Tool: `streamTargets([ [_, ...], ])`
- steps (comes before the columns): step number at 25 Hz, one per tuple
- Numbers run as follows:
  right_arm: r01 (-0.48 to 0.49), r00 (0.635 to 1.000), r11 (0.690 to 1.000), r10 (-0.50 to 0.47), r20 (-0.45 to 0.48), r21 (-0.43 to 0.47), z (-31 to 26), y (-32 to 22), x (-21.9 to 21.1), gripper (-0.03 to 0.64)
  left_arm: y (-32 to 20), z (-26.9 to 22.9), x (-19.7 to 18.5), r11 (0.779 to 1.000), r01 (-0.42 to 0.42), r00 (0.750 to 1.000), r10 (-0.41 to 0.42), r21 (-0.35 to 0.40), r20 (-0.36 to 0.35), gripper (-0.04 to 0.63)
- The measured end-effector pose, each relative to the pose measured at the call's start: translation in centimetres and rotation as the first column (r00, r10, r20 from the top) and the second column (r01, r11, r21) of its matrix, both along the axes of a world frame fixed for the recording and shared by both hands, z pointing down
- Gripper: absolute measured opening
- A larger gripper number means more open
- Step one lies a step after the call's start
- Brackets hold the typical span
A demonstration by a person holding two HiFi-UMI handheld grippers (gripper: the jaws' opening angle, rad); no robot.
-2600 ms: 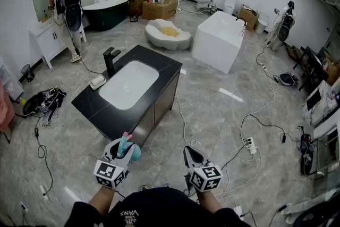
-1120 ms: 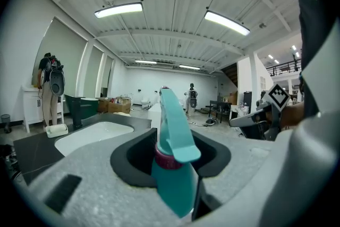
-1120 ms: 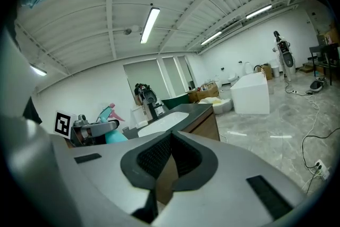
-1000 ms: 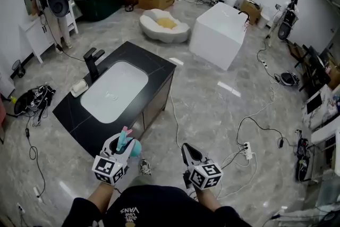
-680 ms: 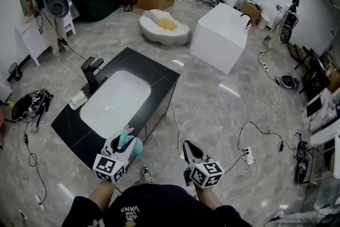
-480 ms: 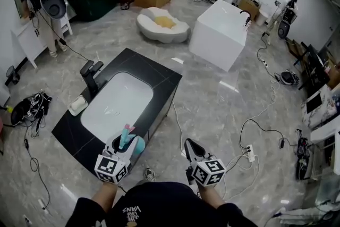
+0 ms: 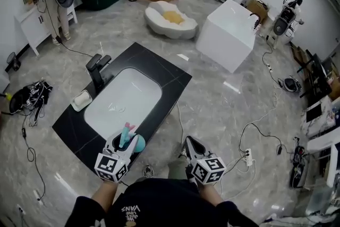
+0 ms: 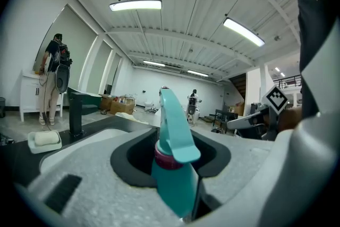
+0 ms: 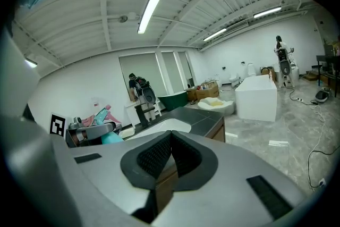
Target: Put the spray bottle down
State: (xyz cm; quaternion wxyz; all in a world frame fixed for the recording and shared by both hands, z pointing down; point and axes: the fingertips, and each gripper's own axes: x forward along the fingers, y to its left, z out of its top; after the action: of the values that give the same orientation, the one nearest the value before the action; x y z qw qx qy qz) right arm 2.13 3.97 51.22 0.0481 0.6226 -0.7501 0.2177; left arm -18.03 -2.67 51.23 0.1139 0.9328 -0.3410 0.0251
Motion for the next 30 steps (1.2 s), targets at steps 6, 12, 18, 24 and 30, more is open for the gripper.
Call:
streamTargets([
  [6,0.068,0.998,0.998,-0.068,0.012,-0.009,0.5,-3.0,-0.3,0.003,-1.0,0.1,-0.1,0.999,0.045,0.999,-0.045,-0.006,0.010,0.161],
  [12,0.155,0.987,0.988,-0.154,0.033,-0.005,1.6,-7.8,0.5,0.003,-3.8,0.8,0.1,0.993,0.120,0.992,-0.120,-0.011,0.045,0.161],
  [18,0.228,0.973,0.974,-0.227,0.048,-0.003,1.9,-13.4,3.3,0.003,-8.0,0.1,1.9,0.978,0.208,0.976,-0.208,0.004,0.069,0.161],
  [24,0.299,0.954,0.954,-0.298,0.042,-0.002,1.2,-18.8,7.0,0.003,-12.6,-1.3,4.8,0.958,0.287,0.954,-0.287,0.016,0.085,0.161],
  [30,0.350,0.935,0.937,-0.349,0.059,0.009,1.3,-23.1,9.6,0.003,-18.1,-2.6,9.0,0.953,0.296,0.947,-0.302,0.072,0.107,0.161],
])
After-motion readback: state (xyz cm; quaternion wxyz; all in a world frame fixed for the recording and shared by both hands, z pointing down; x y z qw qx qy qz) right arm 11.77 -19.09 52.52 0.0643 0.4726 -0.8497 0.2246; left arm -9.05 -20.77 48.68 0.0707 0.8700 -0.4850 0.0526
